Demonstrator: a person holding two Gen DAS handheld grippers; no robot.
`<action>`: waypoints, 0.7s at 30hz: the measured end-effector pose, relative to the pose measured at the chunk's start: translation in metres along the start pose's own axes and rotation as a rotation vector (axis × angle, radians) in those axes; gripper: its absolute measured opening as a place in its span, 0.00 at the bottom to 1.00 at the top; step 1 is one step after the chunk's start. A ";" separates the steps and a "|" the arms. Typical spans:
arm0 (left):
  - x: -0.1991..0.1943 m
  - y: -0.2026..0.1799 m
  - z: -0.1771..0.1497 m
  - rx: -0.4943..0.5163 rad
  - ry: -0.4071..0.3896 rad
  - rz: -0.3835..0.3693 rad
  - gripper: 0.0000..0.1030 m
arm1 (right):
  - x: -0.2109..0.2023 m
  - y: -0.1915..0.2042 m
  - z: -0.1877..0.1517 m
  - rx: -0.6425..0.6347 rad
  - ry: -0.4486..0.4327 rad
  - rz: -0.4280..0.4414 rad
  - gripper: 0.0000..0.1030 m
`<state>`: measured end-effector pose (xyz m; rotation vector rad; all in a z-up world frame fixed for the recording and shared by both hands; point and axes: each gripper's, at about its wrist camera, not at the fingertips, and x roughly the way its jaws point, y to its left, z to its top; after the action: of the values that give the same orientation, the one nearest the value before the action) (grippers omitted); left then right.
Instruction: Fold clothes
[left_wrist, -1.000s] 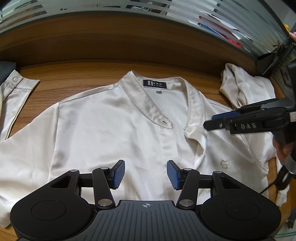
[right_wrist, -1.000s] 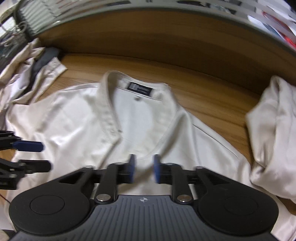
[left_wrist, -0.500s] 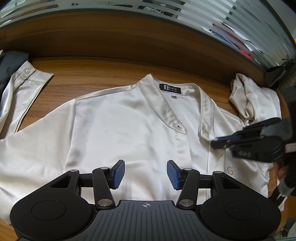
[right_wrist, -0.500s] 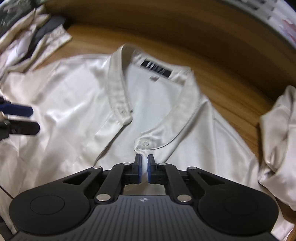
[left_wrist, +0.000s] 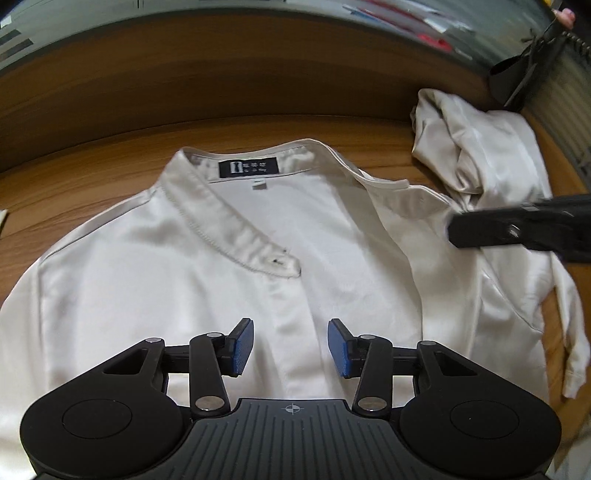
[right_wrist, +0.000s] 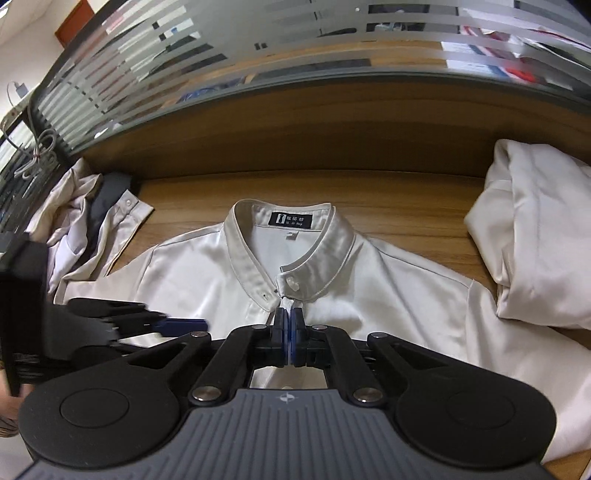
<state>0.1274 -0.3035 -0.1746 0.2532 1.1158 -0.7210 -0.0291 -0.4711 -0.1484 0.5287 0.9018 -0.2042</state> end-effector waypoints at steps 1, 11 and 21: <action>0.004 -0.002 0.003 0.005 -0.002 0.011 0.45 | 0.000 0.000 -0.002 0.005 -0.003 0.001 0.01; 0.028 -0.011 0.018 -0.007 0.045 0.055 0.22 | -0.006 -0.001 -0.004 0.035 -0.032 0.015 0.01; 0.027 -0.020 0.017 0.039 -0.024 0.108 0.03 | -0.007 -0.002 -0.005 0.058 -0.048 0.030 0.01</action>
<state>0.1338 -0.3382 -0.1872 0.3347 1.0578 -0.6491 -0.0373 -0.4706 -0.1464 0.5883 0.8431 -0.2149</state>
